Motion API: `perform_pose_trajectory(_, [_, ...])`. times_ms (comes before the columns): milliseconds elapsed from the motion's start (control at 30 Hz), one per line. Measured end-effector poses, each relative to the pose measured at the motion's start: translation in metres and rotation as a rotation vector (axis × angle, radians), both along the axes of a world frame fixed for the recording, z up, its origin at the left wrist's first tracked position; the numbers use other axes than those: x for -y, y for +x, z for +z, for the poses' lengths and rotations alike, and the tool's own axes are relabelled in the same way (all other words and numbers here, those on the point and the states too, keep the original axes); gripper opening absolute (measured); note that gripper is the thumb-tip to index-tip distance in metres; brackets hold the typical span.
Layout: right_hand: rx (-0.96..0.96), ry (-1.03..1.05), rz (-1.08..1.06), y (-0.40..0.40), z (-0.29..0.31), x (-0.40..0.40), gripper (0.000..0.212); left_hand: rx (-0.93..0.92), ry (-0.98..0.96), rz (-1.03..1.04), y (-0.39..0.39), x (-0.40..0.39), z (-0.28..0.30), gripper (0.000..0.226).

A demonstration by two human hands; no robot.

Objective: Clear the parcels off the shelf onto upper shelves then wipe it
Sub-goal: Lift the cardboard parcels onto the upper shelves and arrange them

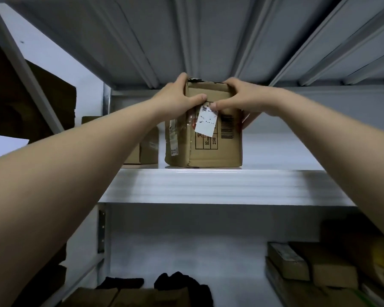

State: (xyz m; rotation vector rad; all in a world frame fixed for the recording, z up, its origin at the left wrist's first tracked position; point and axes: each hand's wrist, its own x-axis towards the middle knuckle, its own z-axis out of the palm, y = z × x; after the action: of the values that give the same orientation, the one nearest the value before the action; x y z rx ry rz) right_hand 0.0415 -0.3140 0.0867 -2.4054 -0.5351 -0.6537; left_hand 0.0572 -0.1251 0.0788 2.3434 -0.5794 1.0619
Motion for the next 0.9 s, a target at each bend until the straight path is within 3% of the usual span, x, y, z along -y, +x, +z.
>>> perform_pose_trajectory(167, [0.032,-0.016,-0.039,0.030,0.003,-0.050,0.064,-0.060,0.119,0.075,0.026,-0.049,0.017,0.066])
perform_pose_trajectory(300, [0.038,-0.063,-0.102,0.047,0.007,-0.082,0.072,-0.136,0.185,0.142,0.043,-0.073,0.031,0.056])
perform_pose_trajectory(433, [0.045,-0.104,-0.146,0.065,0.008,-0.107,0.076,-0.063,0.068,0.133,0.060,-0.087,0.036,0.062])
perform_pose_trajectory(567, [0.069,-0.150,-0.182,0.080,0.005,-0.122,0.071,0.037,0.028,0.319,0.078,-0.101,0.032,0.043])
perform_pose_trajectory(667, [0.046,-0.182,-0.179,0.091,0.009,-0.127,0.067,0.001,-0.007,0.452,0.097,-0.118,0.036,0.043])
perform_pose_trajectory(800, [0.002,-0.197,-0.158,0.101,0.013,-0.129,0.065,-0.111,0.295,0.705,0.114,-0.141,0.033,0.049])
perform_pose_trajectory(900, [-0.020,-0.219,-0.150,0.112,0.015,-0.130,0.064,-0.217,0.479,0.752,0.131,-0.152,0.027,0.066])
